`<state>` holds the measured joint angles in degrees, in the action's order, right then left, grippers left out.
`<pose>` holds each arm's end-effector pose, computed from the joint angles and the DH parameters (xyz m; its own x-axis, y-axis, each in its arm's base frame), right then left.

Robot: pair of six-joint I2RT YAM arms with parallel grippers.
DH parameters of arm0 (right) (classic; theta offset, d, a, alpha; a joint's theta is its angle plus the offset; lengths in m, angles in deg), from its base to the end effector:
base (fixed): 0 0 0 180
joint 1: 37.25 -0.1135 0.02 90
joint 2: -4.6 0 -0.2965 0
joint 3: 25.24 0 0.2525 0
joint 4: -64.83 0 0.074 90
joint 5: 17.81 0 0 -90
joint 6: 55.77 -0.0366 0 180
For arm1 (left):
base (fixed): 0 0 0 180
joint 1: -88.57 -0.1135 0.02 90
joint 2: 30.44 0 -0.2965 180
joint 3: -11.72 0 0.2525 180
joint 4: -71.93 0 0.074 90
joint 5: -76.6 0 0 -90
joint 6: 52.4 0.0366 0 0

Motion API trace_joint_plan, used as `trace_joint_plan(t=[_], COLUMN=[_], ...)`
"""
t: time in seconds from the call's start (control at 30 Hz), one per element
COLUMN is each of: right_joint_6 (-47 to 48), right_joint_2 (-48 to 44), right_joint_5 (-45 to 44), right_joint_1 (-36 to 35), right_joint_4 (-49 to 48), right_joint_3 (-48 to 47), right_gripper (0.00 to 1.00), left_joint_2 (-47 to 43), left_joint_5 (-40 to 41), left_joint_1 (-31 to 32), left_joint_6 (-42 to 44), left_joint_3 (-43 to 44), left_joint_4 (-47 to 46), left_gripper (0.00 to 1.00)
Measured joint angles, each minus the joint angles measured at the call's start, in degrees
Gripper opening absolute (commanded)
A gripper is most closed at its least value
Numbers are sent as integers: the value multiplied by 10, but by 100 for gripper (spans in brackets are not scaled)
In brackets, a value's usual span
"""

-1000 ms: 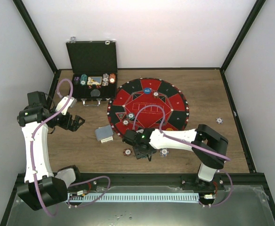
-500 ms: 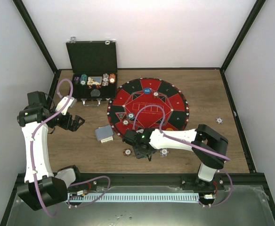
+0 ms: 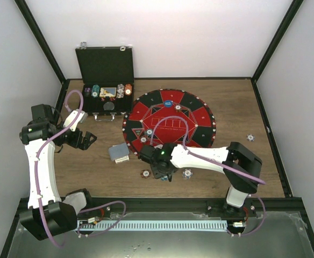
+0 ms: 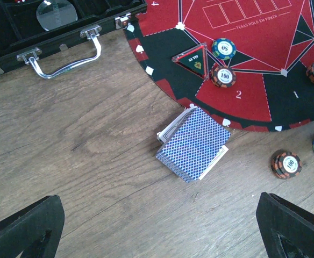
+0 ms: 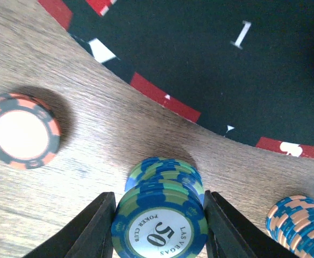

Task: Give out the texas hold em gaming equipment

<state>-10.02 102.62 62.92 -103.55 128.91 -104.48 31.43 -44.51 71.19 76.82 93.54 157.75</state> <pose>0.1317 0.2853 0.2165 -0.9107 -0.3612 -0.2006 -0.3633 0.9313 -0.0278 0.1589 0.0299 0.3650 -0.7090 0.3453 -0.6149 0.5087 0.8543 -0.1068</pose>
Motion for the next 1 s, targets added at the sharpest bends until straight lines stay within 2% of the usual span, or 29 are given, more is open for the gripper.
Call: trace_joint_plan(t=[0.2, 0.33, 0.6, 0.8, 1.0], right_joint_6=[10, 28, 112, 173, 203], right_joint_2=[-11, -13, -8, 83, 210], right_joint_5=[-9, -18, -34, -41, -22], right_joint_1=[9, 50, 244, 380, 449], right_joint_4=[28, 49, 50, 26, 5], right_joint_3=[-40, -74, -188, -315, -415], right_gripper=[35, 35, 36, 35, 35], left_joint_2=[0, 0, 0, 10, 19], left_joint_5=[0, -1, -6, -16, -24], left_joint_1=[0, 0, 0, 0, 0], left_joint_6=[0, 0, 0, -1, -3], left_joint_3=[0, 1, 2, 2, 3], left_joint_4=[0, 0, 1, 7, 6], left_gripper=[100, 100, 100, 100, 100])
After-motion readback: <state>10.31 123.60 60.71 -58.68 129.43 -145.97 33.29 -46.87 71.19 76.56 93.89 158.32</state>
